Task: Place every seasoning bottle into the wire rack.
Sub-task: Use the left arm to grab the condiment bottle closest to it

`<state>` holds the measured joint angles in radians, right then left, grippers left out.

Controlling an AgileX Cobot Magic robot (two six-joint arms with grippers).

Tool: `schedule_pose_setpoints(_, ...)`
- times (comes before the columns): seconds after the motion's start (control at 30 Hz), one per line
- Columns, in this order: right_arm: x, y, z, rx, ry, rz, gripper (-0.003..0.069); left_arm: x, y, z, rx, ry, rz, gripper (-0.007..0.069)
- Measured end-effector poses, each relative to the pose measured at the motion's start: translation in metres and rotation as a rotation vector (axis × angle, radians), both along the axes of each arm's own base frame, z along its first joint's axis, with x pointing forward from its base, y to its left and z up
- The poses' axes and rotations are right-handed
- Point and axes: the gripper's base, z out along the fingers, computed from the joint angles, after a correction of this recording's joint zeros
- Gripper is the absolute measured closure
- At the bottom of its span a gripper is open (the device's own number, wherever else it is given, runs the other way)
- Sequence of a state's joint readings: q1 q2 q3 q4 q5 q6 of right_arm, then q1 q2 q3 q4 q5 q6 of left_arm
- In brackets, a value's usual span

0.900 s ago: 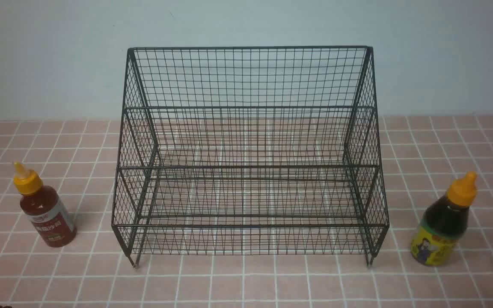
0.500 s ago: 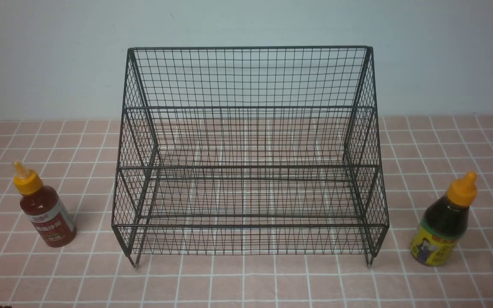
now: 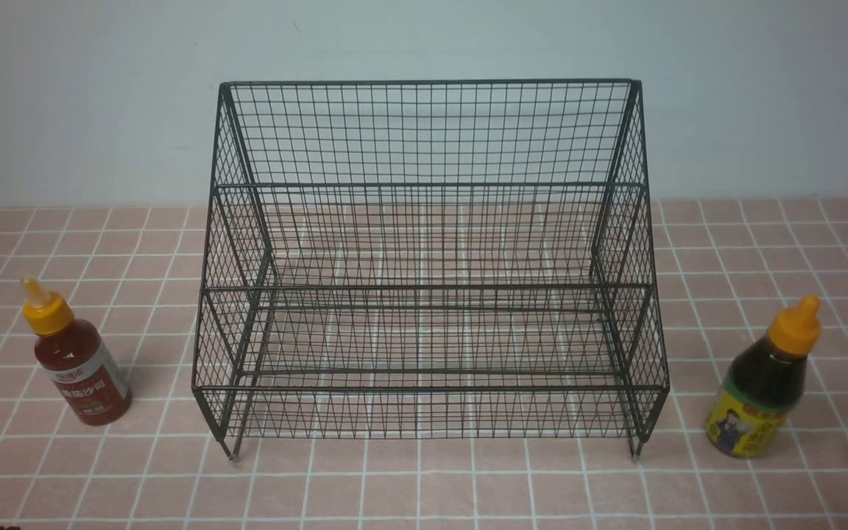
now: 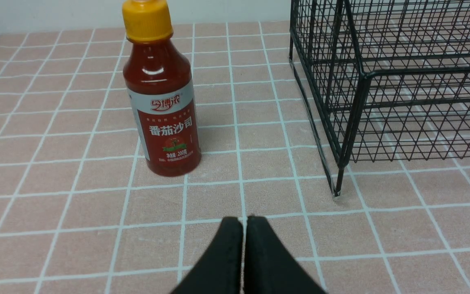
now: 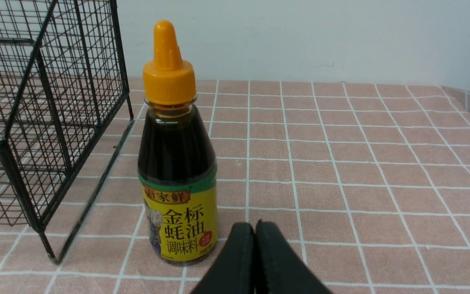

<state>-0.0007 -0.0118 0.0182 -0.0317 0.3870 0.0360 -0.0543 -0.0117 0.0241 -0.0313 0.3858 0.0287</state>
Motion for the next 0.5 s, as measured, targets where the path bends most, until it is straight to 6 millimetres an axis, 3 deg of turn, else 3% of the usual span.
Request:
schedule_pose_setpoints(0.3,0.000,0.000,0.000,0.000,0.000,0.000,0.0673,0.002,-0.001,0.004,-0.058,-0.057,0.004,0.0631)
schedule_pose_setpoints(0.5,0.000,0.000,0.000,0.000,0.000,0.000,0.0673,0.005,-0.001,0.026,-0.295,-0.286,0.036,0.0631)
